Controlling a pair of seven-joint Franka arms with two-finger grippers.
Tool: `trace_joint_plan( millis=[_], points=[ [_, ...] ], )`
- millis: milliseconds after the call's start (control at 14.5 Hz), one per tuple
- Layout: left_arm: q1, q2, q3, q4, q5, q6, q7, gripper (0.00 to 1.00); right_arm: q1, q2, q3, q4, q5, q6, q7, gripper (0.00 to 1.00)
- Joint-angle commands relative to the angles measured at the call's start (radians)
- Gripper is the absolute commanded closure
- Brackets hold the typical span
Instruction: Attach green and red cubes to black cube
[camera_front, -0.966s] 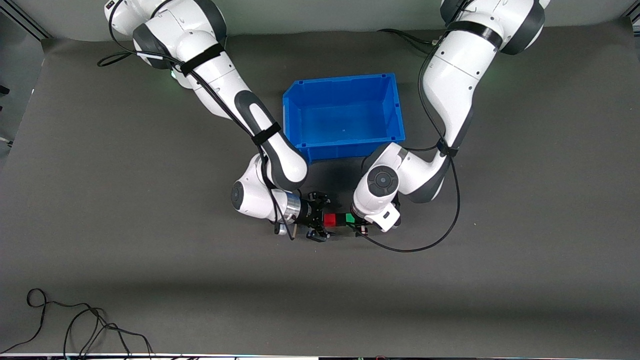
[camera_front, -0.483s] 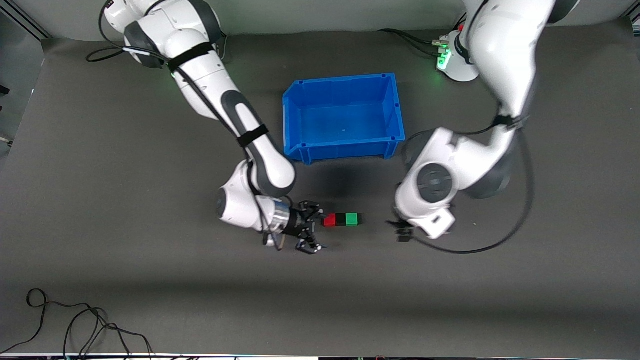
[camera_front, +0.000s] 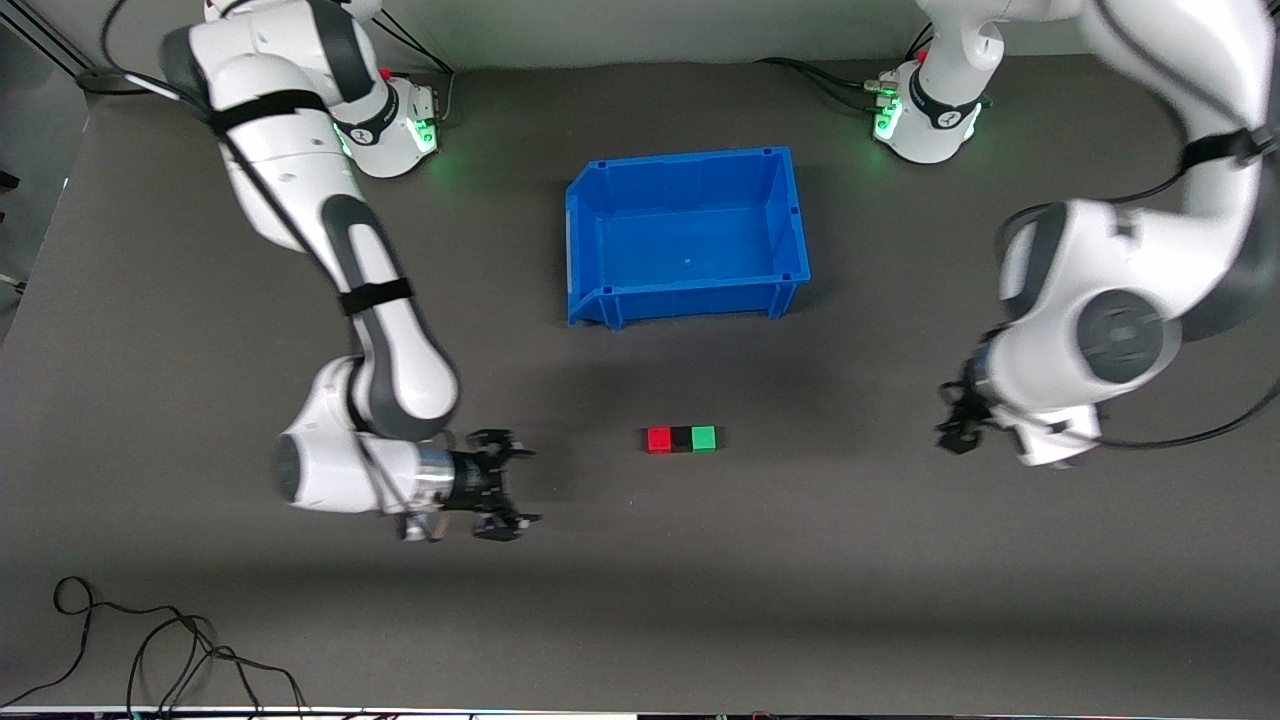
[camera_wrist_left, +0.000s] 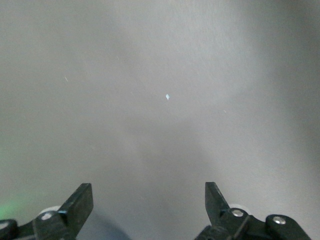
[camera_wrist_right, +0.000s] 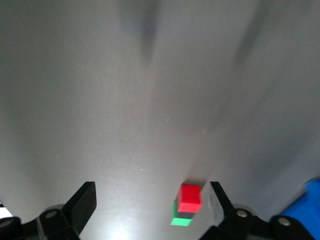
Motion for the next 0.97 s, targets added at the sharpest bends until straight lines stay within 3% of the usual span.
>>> trace_joint_plan(
  millis=[0, 276, 414, 552, 690, 897],
  points=[
    [0.097, -0.137, -0.010, -0.109, 0.011, -0.011, 0.272, 0.00, -0.069, -0.080, 0.000, -0.022, -0.100, -0.130, -0.141, 0.00],
    [0.203, -0.222, -0.009, -0.101, -0.099, -0.079, 0.766, 0.00, -0.146, -0.177, -0.008, -0.025, -0.301, -0.266, -0.340, 0.00],
    [0.205, -0.223, -0.012, -0.069, -0.098, -0.130, 0.879, 0.00, -0.155, -0.236, -0.014, -0.040, -0.425, -0.293, -0.464, 0.00],
    [0.203, -0.237, -0.012, -0.063, -0.096, -0.139, 1.070, 0.00, -0.151, -0.299, -0.049, -0.069, -0.496, -0.312, -0.617, 0.00],
    [0.213, -0.263, -0.010, -0.051, -0.095, -0.170, 1.137, 0.00, -0.135, -0.368, -0.111, -0.094, -0.553, -0.325, -0.786, 0.00],
    [0.205, -0.305, -0.013, -0.032, -0.082, -0.178, 1.143, 0.00, -0.146, -0.469, -0.117, -0.115, -0.651, -0.356, -0.954, 0.00]
  ],
)
